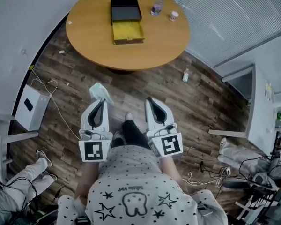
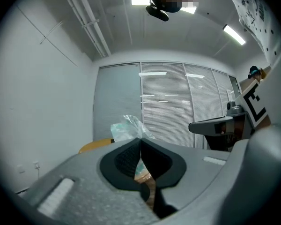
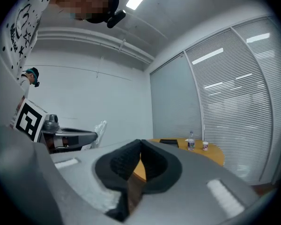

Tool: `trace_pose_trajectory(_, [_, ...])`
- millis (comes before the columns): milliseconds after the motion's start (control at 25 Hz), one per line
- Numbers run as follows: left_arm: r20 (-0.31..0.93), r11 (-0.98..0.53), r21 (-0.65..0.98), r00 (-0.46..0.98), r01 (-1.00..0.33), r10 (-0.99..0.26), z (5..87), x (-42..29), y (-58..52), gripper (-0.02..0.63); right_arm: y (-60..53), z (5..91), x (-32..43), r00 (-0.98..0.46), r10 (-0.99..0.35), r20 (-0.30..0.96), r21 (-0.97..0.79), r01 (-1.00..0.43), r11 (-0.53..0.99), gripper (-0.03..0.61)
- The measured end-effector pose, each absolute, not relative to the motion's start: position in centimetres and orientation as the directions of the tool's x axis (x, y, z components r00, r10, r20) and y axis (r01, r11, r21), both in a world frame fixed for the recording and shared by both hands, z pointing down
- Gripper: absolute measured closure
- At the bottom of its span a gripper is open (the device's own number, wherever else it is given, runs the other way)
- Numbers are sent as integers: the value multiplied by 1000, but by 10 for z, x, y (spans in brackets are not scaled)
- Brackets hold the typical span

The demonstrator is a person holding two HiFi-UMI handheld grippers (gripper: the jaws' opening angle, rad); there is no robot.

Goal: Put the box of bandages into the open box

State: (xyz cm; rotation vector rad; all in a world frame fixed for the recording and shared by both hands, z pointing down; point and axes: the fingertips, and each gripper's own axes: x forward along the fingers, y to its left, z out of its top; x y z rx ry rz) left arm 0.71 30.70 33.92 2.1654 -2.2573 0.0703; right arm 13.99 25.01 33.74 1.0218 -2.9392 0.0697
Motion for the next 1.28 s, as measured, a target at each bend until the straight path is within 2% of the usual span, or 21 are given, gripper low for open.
trace_pose_trajectory(320, [13, 115, -42, -116, -993, -993, 330, 4, 245, 601, 173, 331, 137, -822, -569, -7, -28, -569, 822, 574])
trace_pose_trajectory(560, [12, 151, -44, -152, -988, -988, 333, 3, 215, 601, 136, 338, 139, -836, -548, 10, -33, -548, 836, 574])
trace_pose_trajectory(1280, [38, 134, -48, -136, -990, -990, 342, 10, 158, 601, 82, 361, 146, -827, -557, 80, -54, -561, 826, 574])
